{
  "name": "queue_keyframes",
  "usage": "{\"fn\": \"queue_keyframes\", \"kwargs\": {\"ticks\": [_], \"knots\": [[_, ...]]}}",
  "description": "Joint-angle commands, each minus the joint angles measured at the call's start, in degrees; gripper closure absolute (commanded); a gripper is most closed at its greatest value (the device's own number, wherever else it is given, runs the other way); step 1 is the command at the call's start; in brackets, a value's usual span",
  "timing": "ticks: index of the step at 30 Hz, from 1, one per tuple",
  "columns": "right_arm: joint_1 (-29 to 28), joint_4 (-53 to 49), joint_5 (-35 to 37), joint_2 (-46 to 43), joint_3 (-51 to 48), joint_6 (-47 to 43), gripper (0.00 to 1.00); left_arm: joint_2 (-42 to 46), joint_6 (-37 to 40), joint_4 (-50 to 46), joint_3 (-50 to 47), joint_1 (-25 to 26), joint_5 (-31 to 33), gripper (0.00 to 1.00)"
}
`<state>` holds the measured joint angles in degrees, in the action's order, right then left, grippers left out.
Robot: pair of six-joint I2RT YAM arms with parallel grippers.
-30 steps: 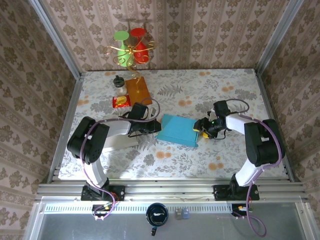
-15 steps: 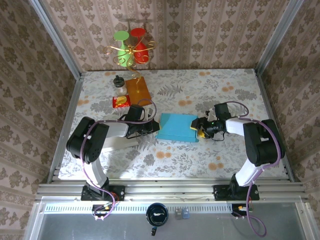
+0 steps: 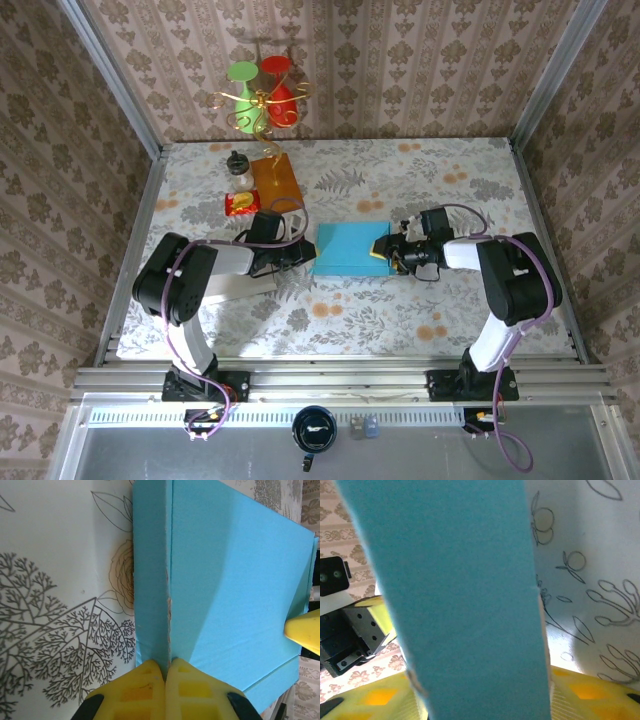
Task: Fold the paper box
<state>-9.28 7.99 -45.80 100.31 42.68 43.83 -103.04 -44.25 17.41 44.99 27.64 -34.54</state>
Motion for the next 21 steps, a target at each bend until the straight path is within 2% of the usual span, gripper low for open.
{"fn": "queue_keyframes", "kwargs": {"ticks": [1, 6, 13, 16, 21], "knots": [[-0.56, 4.51, -3.0, 1.2, 0.83, 3.35, 0.47, -2.19, -1.04, -4.18, -1.93, -0.48, 3.21, 0.97], [-0.52, 5.37, -3.33, 0.86, 1.75, 5.19, 0.56, -1.33, 0.07, -4.64, -1.4, -0.56, 3.34, 0.94], [-0.52, 5.84, -3.68, -0.52, 1.89, 9.59, 0.63, 4.67, 5.72, -7.48, 0.0, -0.13, 7.12, 0.79], [-0.25, 4.97, -3.16, -1.77, 1.89, 12.59, 0.65, 10.89, 13.16, -8.53, -0.41, 1.18, 10.99, 0.72], [0.23, 1.04, -3.82, -3.24, 3.32, 19.99, 0.7, 20.88, 33.21, -0.7, -4.57, 5.25, 7.68, 0.6]]}}
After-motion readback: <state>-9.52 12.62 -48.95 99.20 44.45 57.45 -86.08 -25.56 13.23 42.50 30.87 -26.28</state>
